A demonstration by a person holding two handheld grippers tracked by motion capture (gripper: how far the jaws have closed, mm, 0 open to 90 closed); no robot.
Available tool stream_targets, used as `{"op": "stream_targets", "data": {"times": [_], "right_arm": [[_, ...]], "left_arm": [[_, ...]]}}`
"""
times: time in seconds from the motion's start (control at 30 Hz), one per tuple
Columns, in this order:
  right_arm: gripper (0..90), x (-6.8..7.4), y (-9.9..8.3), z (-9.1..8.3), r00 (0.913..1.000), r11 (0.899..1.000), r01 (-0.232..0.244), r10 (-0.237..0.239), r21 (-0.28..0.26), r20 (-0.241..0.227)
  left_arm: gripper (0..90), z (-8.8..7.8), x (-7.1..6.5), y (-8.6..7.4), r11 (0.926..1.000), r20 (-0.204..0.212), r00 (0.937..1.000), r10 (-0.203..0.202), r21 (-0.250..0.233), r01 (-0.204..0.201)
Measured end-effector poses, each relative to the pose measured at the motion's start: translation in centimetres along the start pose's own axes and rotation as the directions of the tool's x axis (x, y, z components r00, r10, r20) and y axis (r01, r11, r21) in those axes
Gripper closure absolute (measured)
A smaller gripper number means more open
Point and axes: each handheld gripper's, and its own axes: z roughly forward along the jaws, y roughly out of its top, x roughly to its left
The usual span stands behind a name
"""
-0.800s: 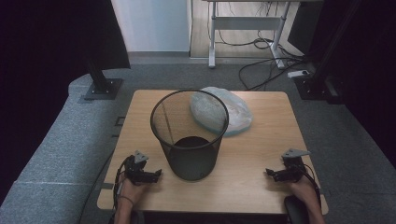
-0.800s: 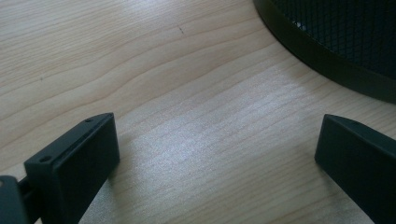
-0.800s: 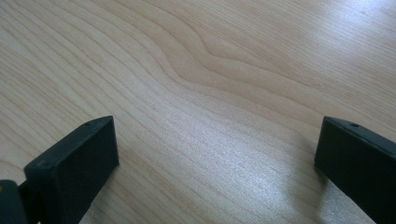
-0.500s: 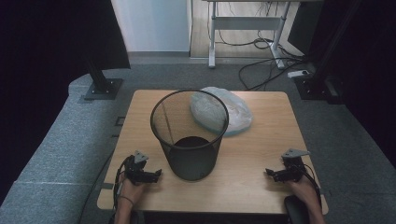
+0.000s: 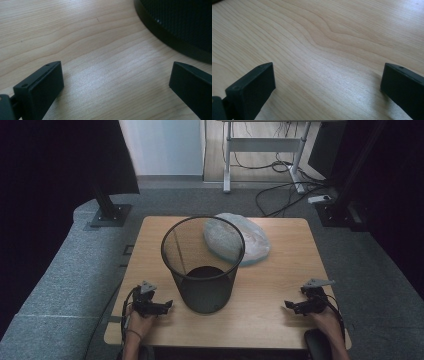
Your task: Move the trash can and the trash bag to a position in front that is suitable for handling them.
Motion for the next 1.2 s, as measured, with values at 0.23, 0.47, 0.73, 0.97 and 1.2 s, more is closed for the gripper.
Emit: {"op": "stream_targets", "data": {"times": [0.23, 0.47, 0.73, 0.97, 1.2], "right_arm": [[0.7, 1.3, 2.0, -0.4, 0.9990, 0.999, 0.043, -0.043, -0.015, 0.009], [6.0, 2.1, 4.4, -0.7, 0.9962, 0.996, 0.079, -0.081, -0.037, -0.034], [0.0, 2.9, 7.2, -1.4, 0.9954, 0.991, 0.090, -0.093, -0.103, -0.021], [0.0, 3.9, 9.9, -1.5, 0.9935, 0.988, 0.111, -0.113, -0.108, -0.014], [0.0, 4.5, 12.5, -1.2, 0.9928, 0.987, 0.120, -0.120, -0.110, 0.008]], "left_arm": [[0.0, -1.3, 0.2, 1.9, 0.9983, -0.007, 0.9997, 0.022, -0.053, -0.022], [0.0, -2.6, 0.8, 4.2, 0.9960, -0.025, 0.9988, 0.043, -0.078, -0.044], [0.0, -3.9, 2.4, 7.0, 0.9904, -0.025, 0.9994, 0.024, -0.135, -0.027], [0.0, -4.4, 2.7, 9.8, 0.9787, -0.019, 0.9998, 0.008, -0.205, -0.012], [0.0, -3.3, 1.9, 11.2, 0.9730, -0.010, 0.9995, 0.030, -0.229, -0.031]]}}
